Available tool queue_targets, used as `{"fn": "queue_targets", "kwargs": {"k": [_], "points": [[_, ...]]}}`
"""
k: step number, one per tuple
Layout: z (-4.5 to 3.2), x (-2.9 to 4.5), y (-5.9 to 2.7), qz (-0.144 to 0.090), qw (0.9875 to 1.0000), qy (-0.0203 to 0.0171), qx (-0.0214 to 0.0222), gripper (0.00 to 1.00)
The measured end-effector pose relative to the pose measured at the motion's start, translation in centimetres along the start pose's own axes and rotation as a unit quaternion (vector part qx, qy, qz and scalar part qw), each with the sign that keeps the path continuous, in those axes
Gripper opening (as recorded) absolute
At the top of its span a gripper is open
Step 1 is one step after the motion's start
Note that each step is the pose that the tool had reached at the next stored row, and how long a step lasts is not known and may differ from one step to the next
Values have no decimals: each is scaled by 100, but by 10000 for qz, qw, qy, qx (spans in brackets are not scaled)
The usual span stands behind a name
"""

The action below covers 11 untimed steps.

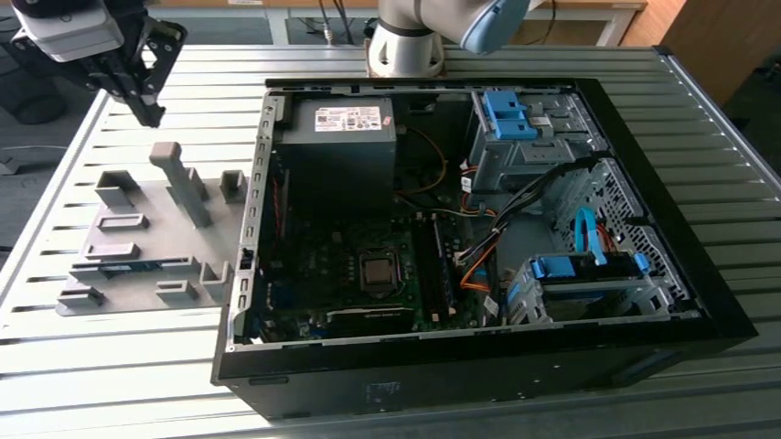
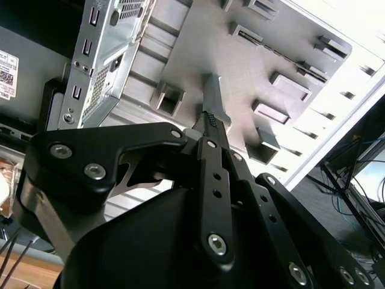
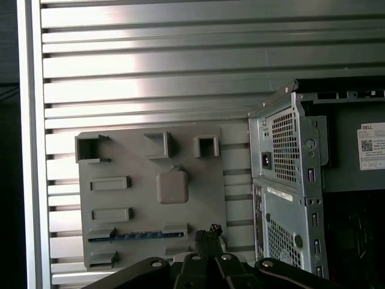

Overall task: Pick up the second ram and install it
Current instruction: 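Reach for the second ram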

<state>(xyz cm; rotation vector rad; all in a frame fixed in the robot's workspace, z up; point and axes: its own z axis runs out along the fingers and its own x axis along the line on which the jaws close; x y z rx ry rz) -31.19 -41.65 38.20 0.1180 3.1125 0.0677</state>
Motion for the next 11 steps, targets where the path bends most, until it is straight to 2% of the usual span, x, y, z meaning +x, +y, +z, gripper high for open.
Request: {"fn": "queue_targets", "kwargs": {"k": [11], "points": [[8,85,-16,0,10000,0,0,11]]}}
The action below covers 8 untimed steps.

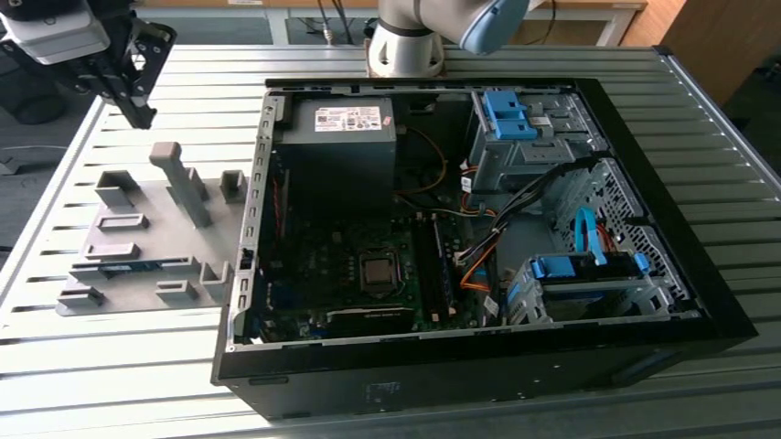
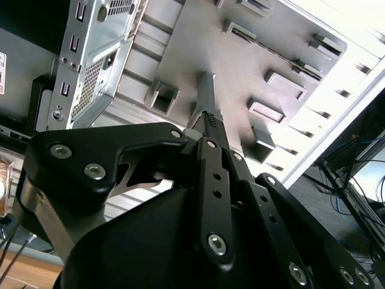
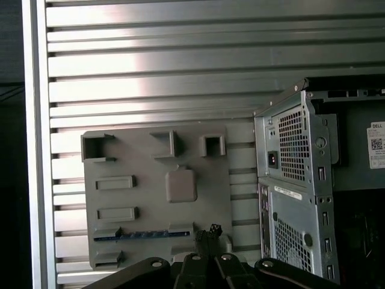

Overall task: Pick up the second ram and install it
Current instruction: 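Reach for the second ram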

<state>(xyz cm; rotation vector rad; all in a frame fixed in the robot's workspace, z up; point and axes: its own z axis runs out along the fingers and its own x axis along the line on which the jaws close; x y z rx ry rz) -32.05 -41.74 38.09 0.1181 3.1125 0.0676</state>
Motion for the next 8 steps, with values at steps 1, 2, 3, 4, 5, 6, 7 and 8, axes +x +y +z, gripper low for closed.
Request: {"fn": "queue_targets", "kwargs": {"k": [1,2,3,4,5,6,7,8], "points": [[1,8,-1,0,10000,0,0,11],[2,15,-3,0,10000,0,0,11],[2,22,-4,0,10000,0,0,11],[3,30,-5,0,10000,0,0,11],[4,37,-7,0,10000,0,0,11],[5,44,-8,0,10000,0,0,11],[6,52,-9,0,10000,0,0,11],[7,62,-10,0,10000,-1,0,11]]}}
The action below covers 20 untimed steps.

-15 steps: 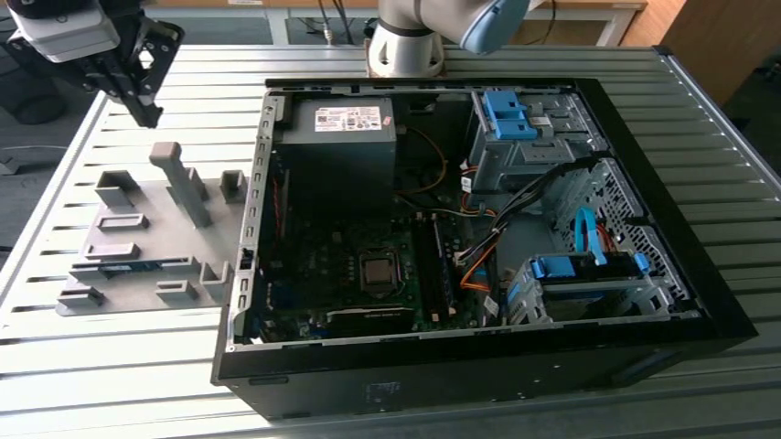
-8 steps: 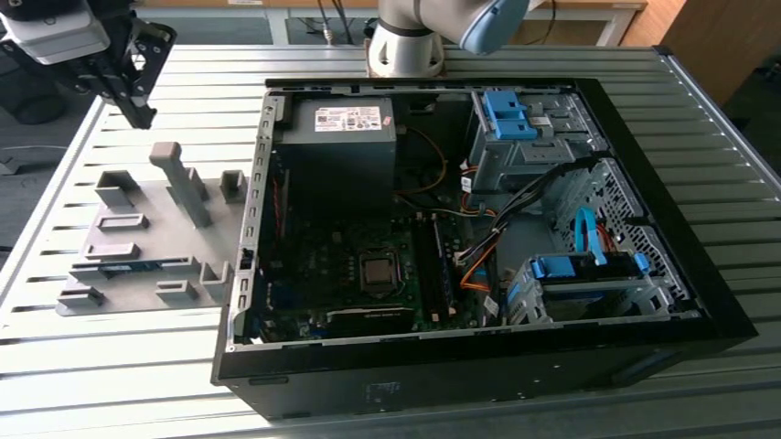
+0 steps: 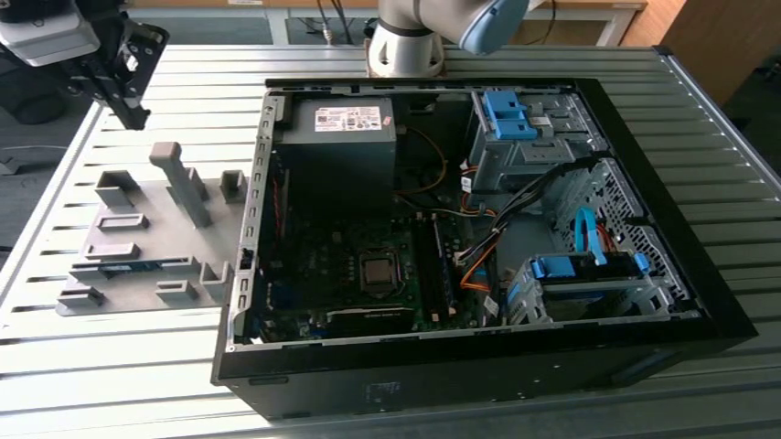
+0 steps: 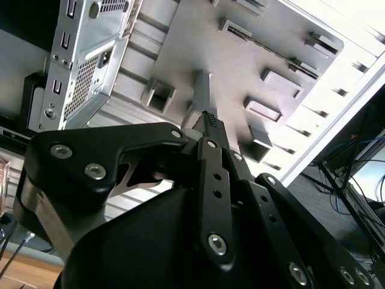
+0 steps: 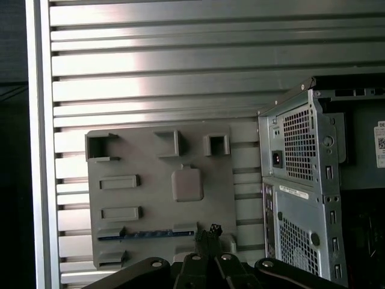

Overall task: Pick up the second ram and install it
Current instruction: 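Reach for the second ram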

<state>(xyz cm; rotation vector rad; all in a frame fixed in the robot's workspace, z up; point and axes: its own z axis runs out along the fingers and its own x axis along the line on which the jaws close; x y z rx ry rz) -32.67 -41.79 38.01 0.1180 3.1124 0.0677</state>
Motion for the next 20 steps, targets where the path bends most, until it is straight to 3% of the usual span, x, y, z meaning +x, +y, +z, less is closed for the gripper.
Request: {"fn": "queue_targets", "kwargs": {"k": [7,15,20], "points": [[0,124,-18,0,10000,0,0,11],[-6,277,-187,0,10000,0,0,11],[-11,438,-266,0,10000,1,1,11]]}}
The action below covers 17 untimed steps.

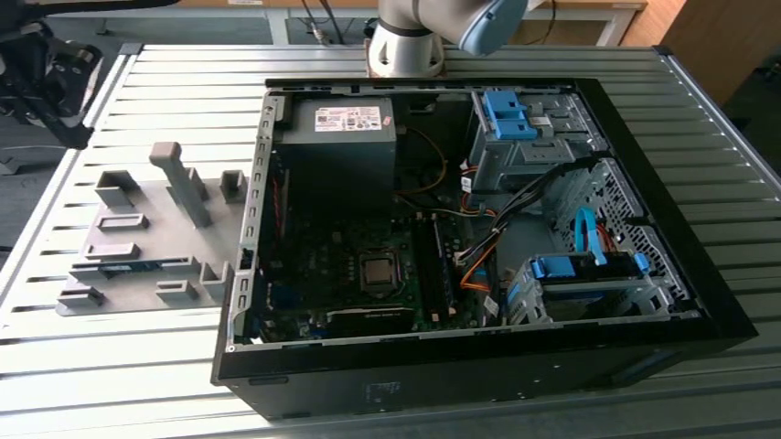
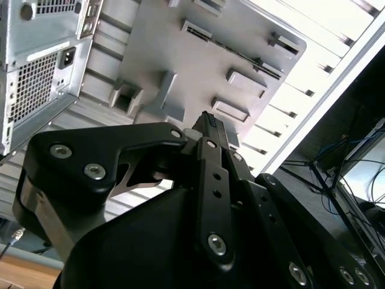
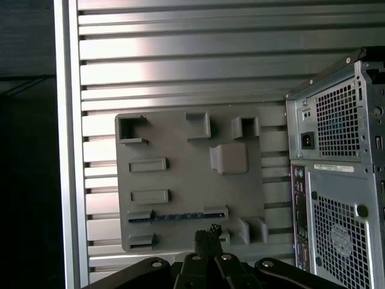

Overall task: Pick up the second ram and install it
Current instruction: 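Reach for the second ram, then pick up the second ram and move it above second insertion slot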

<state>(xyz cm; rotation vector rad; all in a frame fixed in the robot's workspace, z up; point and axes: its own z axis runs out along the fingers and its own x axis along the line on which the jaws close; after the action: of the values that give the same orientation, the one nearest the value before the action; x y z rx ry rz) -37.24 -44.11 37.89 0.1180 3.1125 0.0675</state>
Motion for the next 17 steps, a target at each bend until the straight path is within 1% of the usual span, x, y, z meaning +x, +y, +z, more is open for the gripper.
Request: {"fn": "queue_targets", "kwargs": {"k": [6,8,10,17], "points": [[-4,253,-56,0,10000,0,0,11],[-6,317,-67,0,10000,0,0,11],[-7,348,-70,0,10000,0,0,11],[-7,355,-70,0,10000,0,0,11]]}}
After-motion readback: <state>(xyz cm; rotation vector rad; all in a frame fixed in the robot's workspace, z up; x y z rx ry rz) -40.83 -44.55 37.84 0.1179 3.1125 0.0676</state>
